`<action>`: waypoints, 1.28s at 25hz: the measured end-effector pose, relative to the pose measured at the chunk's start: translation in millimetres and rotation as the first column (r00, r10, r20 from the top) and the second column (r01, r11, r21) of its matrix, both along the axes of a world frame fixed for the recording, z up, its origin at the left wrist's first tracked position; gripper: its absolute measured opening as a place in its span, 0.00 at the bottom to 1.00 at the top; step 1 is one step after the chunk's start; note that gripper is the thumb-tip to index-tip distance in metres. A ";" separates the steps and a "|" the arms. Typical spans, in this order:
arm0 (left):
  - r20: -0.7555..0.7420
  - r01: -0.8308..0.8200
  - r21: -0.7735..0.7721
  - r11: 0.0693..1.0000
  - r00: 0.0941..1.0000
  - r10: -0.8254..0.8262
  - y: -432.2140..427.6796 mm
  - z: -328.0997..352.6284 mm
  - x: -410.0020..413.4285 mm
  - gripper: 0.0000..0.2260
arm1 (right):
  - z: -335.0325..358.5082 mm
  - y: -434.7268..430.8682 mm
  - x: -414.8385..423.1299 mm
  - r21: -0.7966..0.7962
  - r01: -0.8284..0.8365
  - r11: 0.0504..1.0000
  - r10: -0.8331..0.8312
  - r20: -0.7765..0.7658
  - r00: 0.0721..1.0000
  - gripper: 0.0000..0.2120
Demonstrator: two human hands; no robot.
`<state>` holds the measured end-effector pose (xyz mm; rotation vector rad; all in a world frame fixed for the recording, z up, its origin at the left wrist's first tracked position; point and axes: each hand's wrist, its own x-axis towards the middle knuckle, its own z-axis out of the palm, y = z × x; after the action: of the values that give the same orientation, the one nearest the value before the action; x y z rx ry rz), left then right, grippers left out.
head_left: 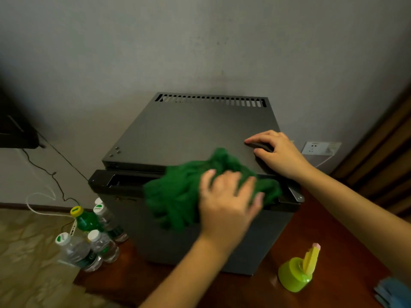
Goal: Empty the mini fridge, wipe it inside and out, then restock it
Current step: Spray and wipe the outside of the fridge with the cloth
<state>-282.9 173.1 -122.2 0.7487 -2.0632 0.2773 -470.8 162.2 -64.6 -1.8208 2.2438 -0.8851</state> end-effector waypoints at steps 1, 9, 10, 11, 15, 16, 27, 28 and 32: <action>0.018 0.079 -0.017 0.997 0.997 -0.079 13.0 -1.0 -16.2 0.12 | 0.0 0.1 -0.4 0.001 -0.004 1.000 0.004 0.001 1.000 0.15; 0.169 0.232 0.007 0.973 0.959 -0.230 -6.7 10.6 5.5 0.11 | -0.6 1.2 -2.1 -0.018 -0.035 0.999 0.035 -0.022 0.999 0.15; 0.205 0.227 0.023 0.974 0.952 -0.227 -10.0 12.5 13.8 0.11 | -0.4 1.1 -1.7 -0.010 -0.035 0.999 0.035 -0.028 0.999 0.14; 0.249 0.223 0.051 0.974 0.941 -0.228 -12.1 14.5 20.4 0.12 | 0.2 0.9 -1.2 -0.001 -0.031 1.000 0.031 -0.036 0.999 0.15; 0.385 0.218 0.185 0.958 0.881 -0.275 -10.3 33.8 11.8 0.13 | 1.2 -0.1 1.3 0.028 -0.005 1.000 0.007 -0.059 0.998 0.16; 0.403 0.240 0.212 0.947 0.862 -0.309 -8.3 38.9 4.9 0.12 | 1.2 0.1 1.6 0.033 -0.005 0.999 0.007 -0.061 0.998 0.16; 0.499 0.165 0.133 0.977 0.841 -0.210 -105.3 33.4 150.2 0.19 | 3.0 3.7 1.8 0.037 -0.037 0.999 0.039 -0.038 0.999 0.15; 0.503 0.140 0.100 0.985 0.847 -0.172 -118.8 32.7 175.4 0.20 | 2.5 3.9 1.6 0.035 -0.036 0.999 0.037 -0.038 0.999 0.15; 0.411 0.080 -0.014 0.997 0.909 -0.067 -134.4 20.2 200.4 0.20 | 2.6 2.6 2.1 0.020 -0.029 0.999 0.029 -0.016 0.999 0.15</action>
<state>-82.6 38.7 -101.9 0.6294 -2.4723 0.4551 -468.6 164.8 -62.0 -1.8533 2.2215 -0.8432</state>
